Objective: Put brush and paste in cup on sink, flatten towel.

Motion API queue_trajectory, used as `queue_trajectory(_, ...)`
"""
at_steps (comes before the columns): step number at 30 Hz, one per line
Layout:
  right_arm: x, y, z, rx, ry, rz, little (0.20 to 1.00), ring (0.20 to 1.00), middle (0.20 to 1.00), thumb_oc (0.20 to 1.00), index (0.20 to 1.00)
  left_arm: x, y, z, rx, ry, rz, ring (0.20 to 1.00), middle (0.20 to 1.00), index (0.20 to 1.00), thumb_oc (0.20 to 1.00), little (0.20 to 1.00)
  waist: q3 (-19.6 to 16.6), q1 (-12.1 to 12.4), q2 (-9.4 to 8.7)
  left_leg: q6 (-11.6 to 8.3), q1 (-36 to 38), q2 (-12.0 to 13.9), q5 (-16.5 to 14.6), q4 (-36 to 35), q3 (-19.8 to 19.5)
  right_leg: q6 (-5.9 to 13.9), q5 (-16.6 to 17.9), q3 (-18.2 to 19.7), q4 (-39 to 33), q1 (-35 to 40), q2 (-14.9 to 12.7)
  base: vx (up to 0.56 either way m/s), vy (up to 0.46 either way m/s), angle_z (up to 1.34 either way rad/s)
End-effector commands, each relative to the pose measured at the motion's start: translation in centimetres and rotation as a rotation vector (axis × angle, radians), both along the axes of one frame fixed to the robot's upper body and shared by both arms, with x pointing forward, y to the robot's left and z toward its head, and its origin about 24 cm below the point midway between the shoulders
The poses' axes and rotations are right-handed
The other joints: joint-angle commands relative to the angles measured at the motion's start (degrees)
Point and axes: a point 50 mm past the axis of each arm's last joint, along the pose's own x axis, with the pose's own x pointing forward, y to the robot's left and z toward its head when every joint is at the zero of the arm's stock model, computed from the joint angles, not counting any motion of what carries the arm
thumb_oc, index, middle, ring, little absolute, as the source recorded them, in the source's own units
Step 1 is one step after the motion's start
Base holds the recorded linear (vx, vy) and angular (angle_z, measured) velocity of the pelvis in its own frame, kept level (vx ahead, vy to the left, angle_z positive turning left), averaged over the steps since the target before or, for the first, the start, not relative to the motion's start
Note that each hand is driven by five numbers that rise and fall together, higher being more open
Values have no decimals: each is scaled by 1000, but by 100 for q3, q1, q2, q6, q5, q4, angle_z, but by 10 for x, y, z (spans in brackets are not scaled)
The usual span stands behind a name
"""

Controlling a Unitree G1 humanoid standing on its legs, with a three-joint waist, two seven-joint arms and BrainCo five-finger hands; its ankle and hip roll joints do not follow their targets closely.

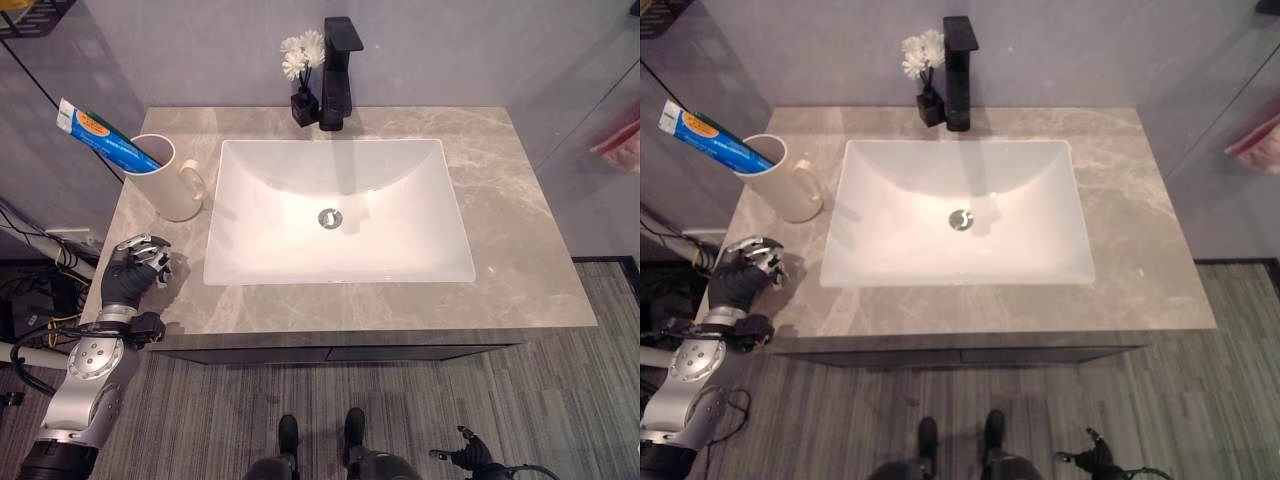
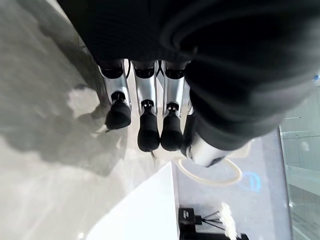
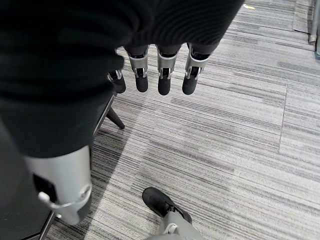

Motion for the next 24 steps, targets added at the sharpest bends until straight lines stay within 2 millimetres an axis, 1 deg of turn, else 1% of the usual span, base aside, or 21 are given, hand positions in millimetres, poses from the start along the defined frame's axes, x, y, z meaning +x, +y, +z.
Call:
queue_trajectory(1,-15,-14,0,-39,53,11,1000,1000,1000,1000,1000,13,-2,19,-45,-95,-4,200,200,200,200,200,-80,-101,11,-313,4,308,-70,6,-106,471,-369,-58,39,355,-368,0,0,0)
queue_trajectory(4,-17,-17,1,-51,63,8,1000,1000,1000,1000,1000,16,-1,21,-44,-100,4,200,200,200,200,200,-65,-119,34,-309,-12,301,-69,6,-95,470,-363,-38,39,330,-360,-6,5,-3)
queue_trajectory(9,-12,-20,4,-56,36,9,1000,1000,1000,1000,1000,22,4,29,-37,-125,34,200,200,200,200,200,27,-149,79,-291,-134,287,-45,6,-79,476,-307,57,39,180,-353,-24,17,-14)
queue_trajectory(14,0,-18,8,-50,-13,20,1000,1000,1000,1000,1000,29,8,43,-16,-157,50,200,200,200,200,200,157,-178,101,-287,-280,272,10,6,-115,473,-283,48,39,57,-361,-4,1,-1)
queue_trajectory(16,2,-18,8,-50,-18,20,1000,1000,1000,1000,1000,30,7,44,-18,-163,50,200,200,200,200,200,169,-178,100,-287,-301,269,16,6,-117,474,-273,51,39,35,-361,0,0,0)
queue_trajectory(18,9,-17,11,-48,-50,26,1000,1000,1000,1000,1000,32,8,50,-17,-186,64,200,200,200,200,200,210,-175,96,-289,-368,265,39,6,-128,481,-255,35,39,-6,-360,0,0,0)
queue_trajectory(24,13,-16,13,-46,-63,31,1000,1000,1000,1000,1000,37,11,64,8,-222,75,200,200,200,200,200,270,-174,40,-284,-459,254,54,6,-159,492,-244,15,39,-82,-360,0,0,0)
